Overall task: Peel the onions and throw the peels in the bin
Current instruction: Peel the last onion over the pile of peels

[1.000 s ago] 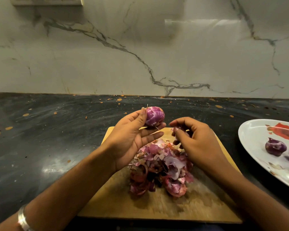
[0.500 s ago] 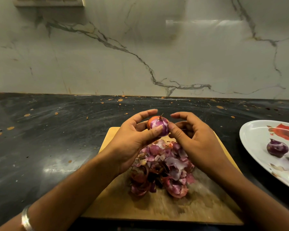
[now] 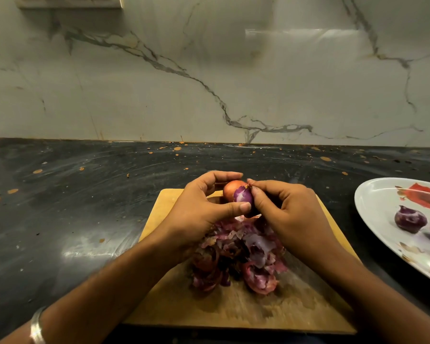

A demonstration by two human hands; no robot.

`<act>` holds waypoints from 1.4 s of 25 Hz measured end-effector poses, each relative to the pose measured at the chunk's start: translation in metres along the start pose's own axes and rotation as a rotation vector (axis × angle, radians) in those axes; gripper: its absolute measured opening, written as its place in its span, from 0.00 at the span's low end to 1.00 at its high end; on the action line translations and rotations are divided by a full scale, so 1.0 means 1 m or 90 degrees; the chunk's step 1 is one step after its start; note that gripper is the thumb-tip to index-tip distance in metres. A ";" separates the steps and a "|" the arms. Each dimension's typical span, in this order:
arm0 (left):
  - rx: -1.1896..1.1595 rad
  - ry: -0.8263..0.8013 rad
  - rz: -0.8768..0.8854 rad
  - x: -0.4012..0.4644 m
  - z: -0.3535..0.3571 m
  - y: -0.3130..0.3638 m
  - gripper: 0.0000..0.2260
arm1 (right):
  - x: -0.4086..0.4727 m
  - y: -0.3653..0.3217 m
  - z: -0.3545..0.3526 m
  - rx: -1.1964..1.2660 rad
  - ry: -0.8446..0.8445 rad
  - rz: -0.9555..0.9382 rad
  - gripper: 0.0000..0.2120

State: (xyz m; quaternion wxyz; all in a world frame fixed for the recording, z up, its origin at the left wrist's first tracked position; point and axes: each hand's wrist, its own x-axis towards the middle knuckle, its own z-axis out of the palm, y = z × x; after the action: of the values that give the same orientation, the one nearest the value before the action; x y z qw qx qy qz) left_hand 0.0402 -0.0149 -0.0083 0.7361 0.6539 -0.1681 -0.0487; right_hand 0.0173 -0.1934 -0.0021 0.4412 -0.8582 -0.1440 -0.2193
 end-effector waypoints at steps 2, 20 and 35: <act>0.009 -0.002 0.003 -0.001 0.001 0.001 0.26 | 0.000 0.000 0.000 -0.032 0.003 -0.011 0.12; -0.047 -0.038 0.006 -0.005 0.008 0.001 0.24 | 0.002 -0.001 0.003 -0.056 0.106 -0.046 0.06; 0.048 -0.040 0.029 -0.005 0.007 0.001 0.23 | 0.005 -0.006 0.002 -0.039 0.077 -0.017 0.07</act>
State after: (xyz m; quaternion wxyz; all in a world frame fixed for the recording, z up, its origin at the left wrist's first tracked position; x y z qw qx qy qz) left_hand 0.0329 -0.0204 -0.0074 0.7062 0.6754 -0.2075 -0.0462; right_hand 0.0192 -0.1883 0.0039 0.4197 -0.8544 -0.1216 -0.2810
